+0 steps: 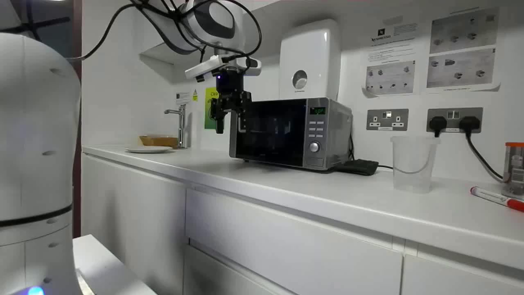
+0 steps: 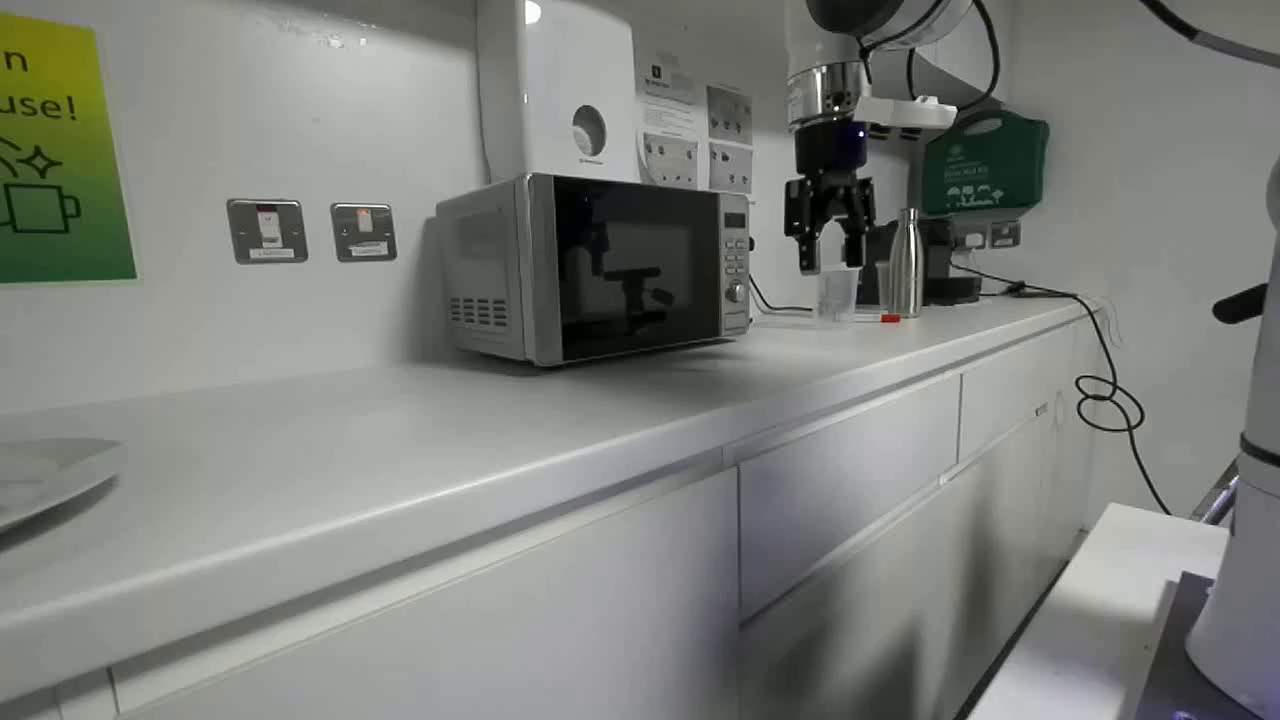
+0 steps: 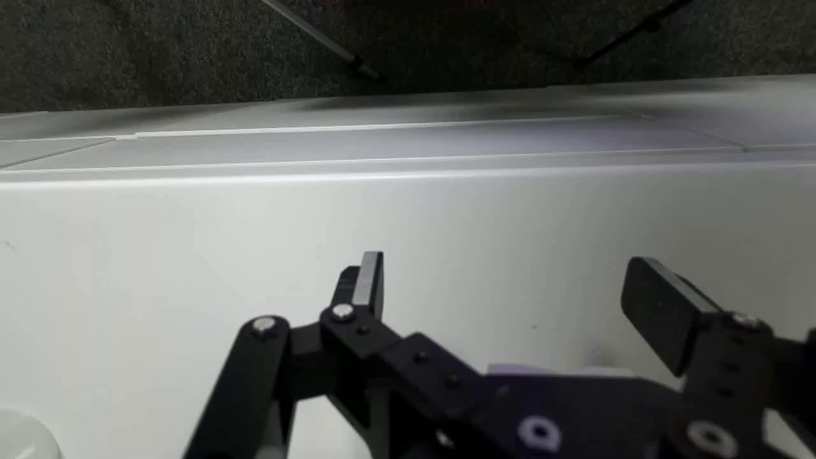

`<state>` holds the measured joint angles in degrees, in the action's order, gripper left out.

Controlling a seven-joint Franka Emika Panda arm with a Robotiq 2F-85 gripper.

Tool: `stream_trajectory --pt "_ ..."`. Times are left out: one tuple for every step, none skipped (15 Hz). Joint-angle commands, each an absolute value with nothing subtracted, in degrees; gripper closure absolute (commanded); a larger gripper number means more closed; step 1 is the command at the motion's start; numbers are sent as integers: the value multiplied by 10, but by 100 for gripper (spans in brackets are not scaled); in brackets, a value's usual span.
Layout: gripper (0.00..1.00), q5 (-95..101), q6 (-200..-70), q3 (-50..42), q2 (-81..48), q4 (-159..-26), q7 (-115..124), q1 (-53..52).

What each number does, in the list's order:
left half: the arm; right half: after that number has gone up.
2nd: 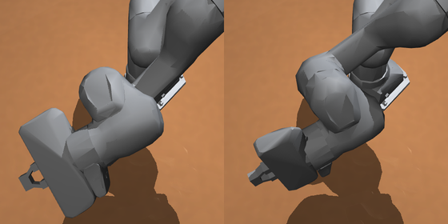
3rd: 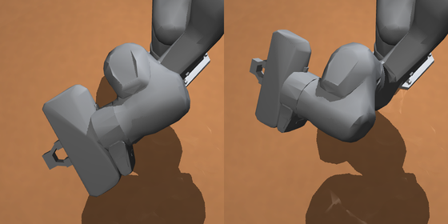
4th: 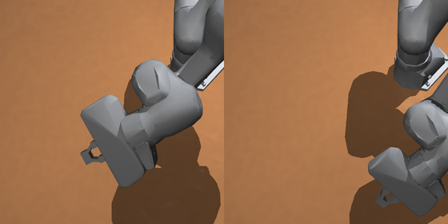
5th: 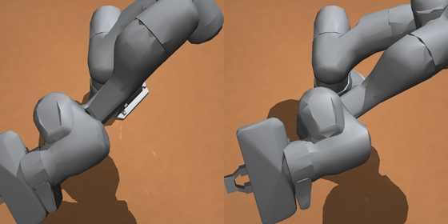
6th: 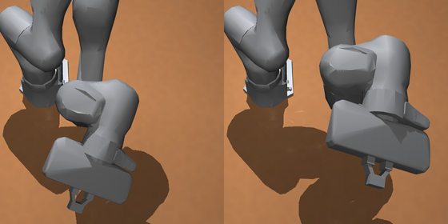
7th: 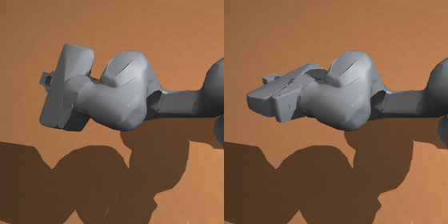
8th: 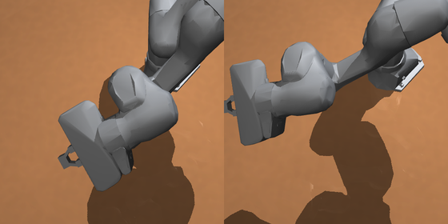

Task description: Press one of the buttons on the microwave

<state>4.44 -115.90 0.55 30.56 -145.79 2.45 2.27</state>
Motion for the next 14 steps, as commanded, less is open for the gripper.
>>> stream_trajectory --pt "0 45 -1158 4 306 -1457 25 21" --pt "0 45 -1158 4 306 -1457 25 21" --pt "0 45 -1158 4 306 -1457 25 21" --pt "0 45 -1158 4 306 -1457 25 21" --pt "0 45 -1158 4 306 -1457 25 21" --pt "0 45 -1158 4 306 -1457 25 21" --pt "0 45 -1158 4 306 -1457 25 21" --pt "0 45 -1158 4 306 -1457 25 21" --pt "0 45 -1158 4 306 -1457 25 21" --pt "0 45 -1158 4 306 -1457 25 21" --pt "0 45 -1158 4 306 -1457 25 21" --pt "0 55 -1173 5 297 -1457 32 28" --pt "0 62 -1186 5 287 -1454 39 34" --pt "0 69 -1201 3 273 -1448 47 42"
